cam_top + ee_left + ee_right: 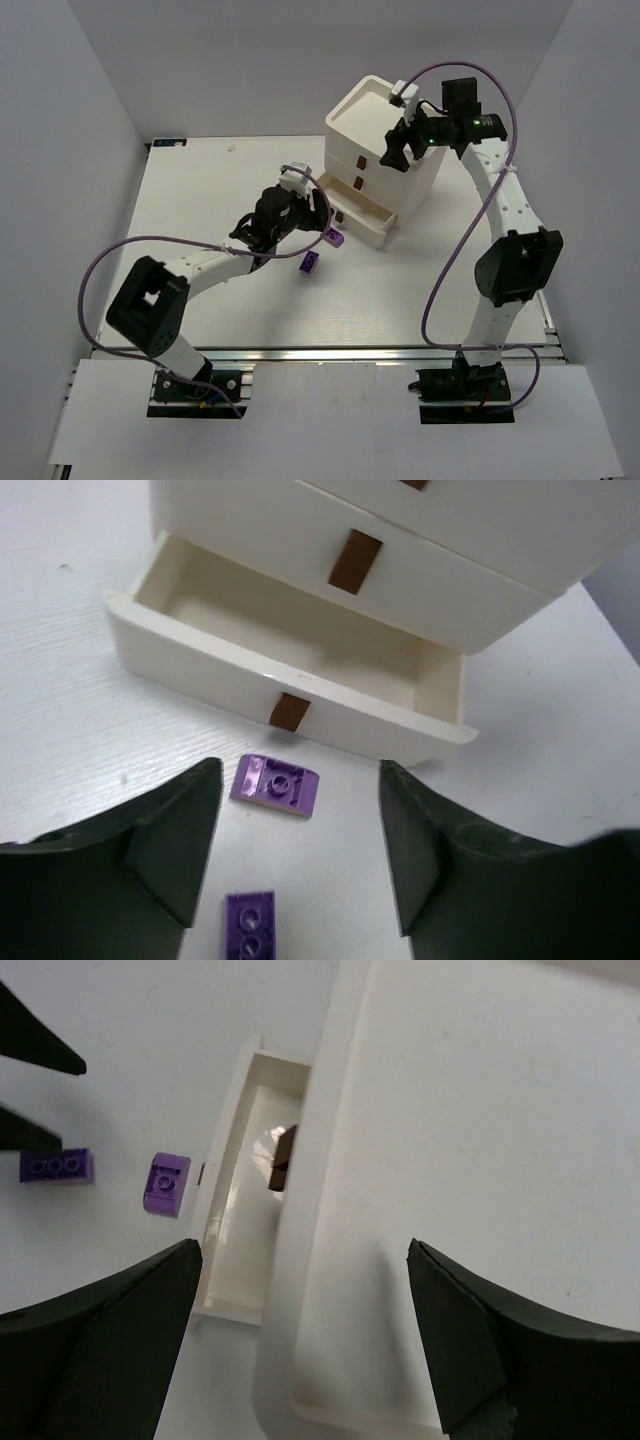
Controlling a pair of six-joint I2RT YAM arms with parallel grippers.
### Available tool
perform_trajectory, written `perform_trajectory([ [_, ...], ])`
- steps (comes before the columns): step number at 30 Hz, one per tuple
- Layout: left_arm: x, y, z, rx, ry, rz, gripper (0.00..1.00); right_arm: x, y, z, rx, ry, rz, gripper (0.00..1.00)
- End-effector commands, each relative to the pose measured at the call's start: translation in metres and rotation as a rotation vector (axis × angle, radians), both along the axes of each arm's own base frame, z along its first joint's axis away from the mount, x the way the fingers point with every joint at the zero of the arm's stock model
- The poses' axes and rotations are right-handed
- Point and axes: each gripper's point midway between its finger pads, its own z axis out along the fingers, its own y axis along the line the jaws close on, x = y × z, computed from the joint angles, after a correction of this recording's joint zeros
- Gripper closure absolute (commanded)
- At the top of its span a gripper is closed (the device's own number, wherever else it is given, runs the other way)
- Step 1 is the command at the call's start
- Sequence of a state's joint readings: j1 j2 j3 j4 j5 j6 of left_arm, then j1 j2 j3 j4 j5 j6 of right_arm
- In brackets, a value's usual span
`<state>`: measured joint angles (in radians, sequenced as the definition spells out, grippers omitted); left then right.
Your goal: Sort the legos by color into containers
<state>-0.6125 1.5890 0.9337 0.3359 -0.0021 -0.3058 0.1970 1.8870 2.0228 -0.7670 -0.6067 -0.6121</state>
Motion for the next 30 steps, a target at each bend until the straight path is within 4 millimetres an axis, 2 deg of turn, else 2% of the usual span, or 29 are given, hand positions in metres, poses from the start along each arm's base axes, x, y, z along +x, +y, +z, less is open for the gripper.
perform_trajectory([
  [1, -0.009, 0.033, 0.012, -0.046, 0.068, 0.169, 0.29, -0.049, 0.020, 0.029, 0.062, -0.128, 0.269, 0.12],
  [2, -0.014, 0.041, 0.027, -0.077, 0.065, 0.201, 0.38, -0.064, 0.024, 0.040, 0.043, -0.254, 0.381, 0.13],
  [3, -0.022, 0.047, 0.023, -0.069, 0.099, 0.221, 0.48, -0.084, 0.031, 0.037, 0.080, -0.279, 0.491, 0.18],
  [4, -0.026, 0.055, 0.023, -0.088, 0.121, 0.245, 0.64, -0.098, 0.035, 0.032, 0.079, -0.333, 0.574, 0.21],
  [5, -0.031, 0.058, 0.025, -0.099, 0.130, 0.251, 0.69, -0.107, 0.038, 0.019, 0.045, -0.437, 0.680, 0.26],
  [6, -0.039, 0.067, 0.034, -0.115, 0.139, 0.266, 0.71, -0.125, 0.046, 0.008, 0.050, -0.406, 0.740, 0.34],
  [7, -0.044, 0.070, 0.036, -0.145, 0.157, 0.277, 0.71, -0.131, 0.048, -0.001, 0.035, -0.405, 0.782, 0.38],
  [9, -0.057, 0.082, 0.029, -0.136, 0.216, 0.307, 0.65, -0.139, 0.062, -0.021, -0.030, -0.424, 0.913, 0.44],
  [10, -0.063, 0.089, 0.038, -0.172, 0.214, 0.322, 0.48, -0.150, 0.062, -0.039, -0.042, -0.337, 0.952, 0.44],
  [11, -0.070, 0.093, 0.036, -0.168, 0.234, 0.328, 0.36, -0.151, 0.063, -0.046, -0.076, -0.326, 0.969, 0.44],
  [12, -0.075, 0.095, 0.038, -0.176, 0.241, 0.329, 0.26, -0.159, 0.073, -0.056, -0.098, -0.320, 1.015, 0.37],
  [13, -0.082, 0.099, 0.048, -0.203, 0.231, 0.329, 0.18, -0.156, 0.077, -0.065, -0.135, -0.340, 1.030, 0.33],
  [14, -0.088, 0.102, 0.044, -0.197, 0.248, 0.331, 0.10, -0.158, 0.081, -0.075, -0.189, -0.346, 1.051, 0.30],
  [15, -0.089, 0.106, 0.045, -0.203, 0.250, 0.342, 0.08, -0.161, 0.081, -0.095, -0.212, -0.306, 1.053, 0.26],
  [16, -0.094, 0.109, 0.054, -0.229, 0.241, 0.341, 0.06, -0.158, 0.089, -0.104, -0.242, -0.335, 1.068, 0.24],
  [17, -0.098, 0.111, 0.050, -0.223, 0.253, 0.348, 0.04, -0.160, 0.093, -0.115, -0.277, -0.332, 1.090, 0.22],
  [19, -0.104, 0.119, 0.056, -0.244, 0.243, 0.373, 0.03, -0.162, 0.100, -0.140, -0.308, -0.293, 1.128, 0.21],
  [21, -0.110, 0.127, 0.052, -0.233, 0.250, 0.395, 0.03, -0.157, 0.106, -0.150, -0.343, -0.277, 1.135, 0.19],
  [22, -0.112, 0.129, 0.053, -0.235, 0.247, 0.400, 0.03, -0.158, 0.111, -0.165, -0.358, -0.231, 1.141, 0.19],
  [24, -0.118, 0.134, 0.055, -0.241, 0.243, 0.408, 0.03, -0.144, 0.124, -0.170, -0.374, -0.155, 1.052, 0.19],
  [27, -0.123, 0.138, 0.055, -0.236, 0.248, 0.412, 0.03, -0.126, 0.147, -0.168, -0.382, -0.102, 0.957, 0.26],
  [28, -0.124, 0.139, 0.055, -0.235, 0.251, 0.413, 0.03, -0.123, 0.151, -0.168, -0.377, -0.035, 0.875, 0.30],
  [30, -0.125, 0.141, 0.053, -0.231, 0.250, 0.419, 0.03, -0.118, 0.154, -0.171, -0.378, 0.020, 0.803, 0.32],
])
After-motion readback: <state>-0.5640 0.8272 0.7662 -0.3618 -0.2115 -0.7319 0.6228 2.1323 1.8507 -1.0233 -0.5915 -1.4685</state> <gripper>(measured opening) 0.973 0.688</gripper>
